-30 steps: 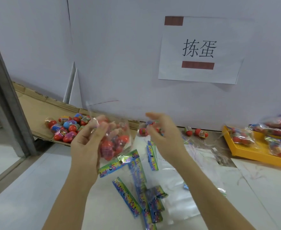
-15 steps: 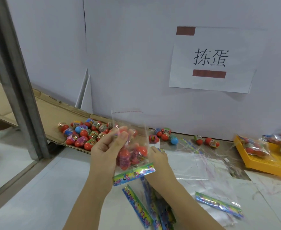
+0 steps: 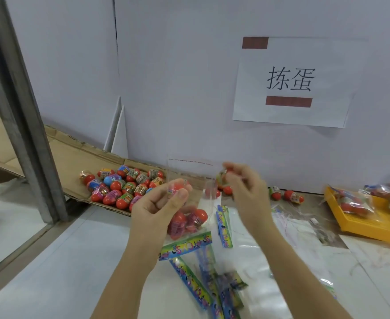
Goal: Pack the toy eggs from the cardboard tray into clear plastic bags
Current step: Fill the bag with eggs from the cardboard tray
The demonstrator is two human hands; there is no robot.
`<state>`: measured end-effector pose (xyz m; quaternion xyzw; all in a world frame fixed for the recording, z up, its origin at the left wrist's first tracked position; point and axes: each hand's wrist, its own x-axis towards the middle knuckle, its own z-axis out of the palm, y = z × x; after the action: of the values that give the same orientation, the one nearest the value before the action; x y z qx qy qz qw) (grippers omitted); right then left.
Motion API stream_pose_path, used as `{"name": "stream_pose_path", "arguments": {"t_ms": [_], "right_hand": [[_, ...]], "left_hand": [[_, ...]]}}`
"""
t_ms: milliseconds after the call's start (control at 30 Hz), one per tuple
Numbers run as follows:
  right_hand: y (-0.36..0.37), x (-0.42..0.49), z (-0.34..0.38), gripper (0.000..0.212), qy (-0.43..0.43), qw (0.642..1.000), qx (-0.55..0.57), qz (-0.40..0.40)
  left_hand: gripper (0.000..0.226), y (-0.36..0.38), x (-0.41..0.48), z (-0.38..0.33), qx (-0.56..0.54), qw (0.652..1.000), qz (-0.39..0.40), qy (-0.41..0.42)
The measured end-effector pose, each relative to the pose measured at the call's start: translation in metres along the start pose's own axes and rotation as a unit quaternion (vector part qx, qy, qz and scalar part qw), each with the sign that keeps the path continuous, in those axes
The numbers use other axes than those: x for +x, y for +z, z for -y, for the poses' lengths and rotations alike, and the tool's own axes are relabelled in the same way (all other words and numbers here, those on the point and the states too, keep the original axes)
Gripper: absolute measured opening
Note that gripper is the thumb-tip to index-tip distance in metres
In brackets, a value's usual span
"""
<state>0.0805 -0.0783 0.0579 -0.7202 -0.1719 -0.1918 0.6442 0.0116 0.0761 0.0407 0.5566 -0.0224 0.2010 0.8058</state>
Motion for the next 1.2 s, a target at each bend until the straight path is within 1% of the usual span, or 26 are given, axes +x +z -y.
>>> {"name": "stream_pose_path", "arguments": {"t_ms": [67, 133, 167, 233, 300, 367, 467, 533, 600, 700, 767, 833, 967, 1133, 1200], "right_hand": [[-0.014, 0.006, 0.029, 0.02, -0.066, 0.995, 0.071, 0.001], [-0.025, 0.004, 0.053, 0.015, -0.151, 0.981, 0.114, 0.034], [-0.03, 0.002, 0.062, 0.013, -0.179, 0.976, 0.113, 0.052], [-0.036, -0.002, 0.075, 0.011, -0.196, 0.976, 0.042, 0.079], [-0.039, -0.004, 0.078, 0.01, -0.186, 0.974, -0.069, 0.111], [-0.041, -0.006, 0.077, 0.012, -0.174, 0.963, -0.154, 0.135], [-0.039, -0.006, 0.074, 0.018, -0.166, 0.946, -0.237, 0.147], [-0.039, -0.006, 0.073, 0.019, -0.17, 0.938, -0.266, 0.144], [-0.04, -0.006, 0.071, 0.02, -0.165, 0.938, -0.265, 0.15], [-0.04, -0.005, 0.068, 0.022, -0.149, 0.934, -0.27, 0.182], [-0.039, -0.005, 0.067, 0.028, -0.13, 0.932, -0.275, 0.2], [-0.039, -0.006, 0.066, 0.03, -0.113, 0.93, -0.278, 0.215], [-0.042, -0.006, 0.068, 0.023, -0.085, 0.932, -0.263, 0.237], [-0.044, -0.005, 0.069, 0.008, -0.036, 0.933, -0.22, 0.283], [-0.044, -0.004, 0.067, 0.006, -0.025, 0.942, -0.195, 0.273]], "left_hand": [[0.03, 0.001, -0.001, 0.002, 0.027, 1.0, 0.004, 0.008], [0.037, 0.003, -0.002, 0.003, 0.047, 0.999, 0.016, 0.014], [0.041, 0.004, -0.003, 0.004, 0.056, 0.998, 0.026, 0.015], [0.047, 0.005, -0.004, 0.006, 0.074, 0.996, 0.041, 0.018], [0.047, 0.008, -0.005, 0.007, 0.082, 0.995, 0.05, 0.021], [0.044, 0.011, -0.006, 0.006, 0.077, 0.995, 0.057, 0.019], [0.035, 0.013, -0.008, 0.004, 0.06, 0.996, 0.067, 0.015], [0.033, 0.014, -0.008, 0.003, 0.049, 0.996, 0.077, 0.004], [0.035, 0.013, -0.008, 0.002, 0.033, 0.996, 0.077, -0.006], [0.033, 0.013, -0.009, 0.0, 0.035, 0.997, 0.072, -0.011], [0.04, 0.013, -0.009, -0.001, 0.04, 0.996, 0.072, -0.021], [0.043, 0.014, -0.009, 0.001, 0.039, 0.996, 0.073, -0.027], [0.031, 0.017, -0.01, 0.003, 0.037, 0.995, 0.094, -0.017], [0.025, 0.021, -0.011, 0.005, 0.047, 0.993, 0.111, -0.01], [0.026, 0.022, -0.013, 0.004, 0.04, 0.992, 0.121, -0.018]]}}
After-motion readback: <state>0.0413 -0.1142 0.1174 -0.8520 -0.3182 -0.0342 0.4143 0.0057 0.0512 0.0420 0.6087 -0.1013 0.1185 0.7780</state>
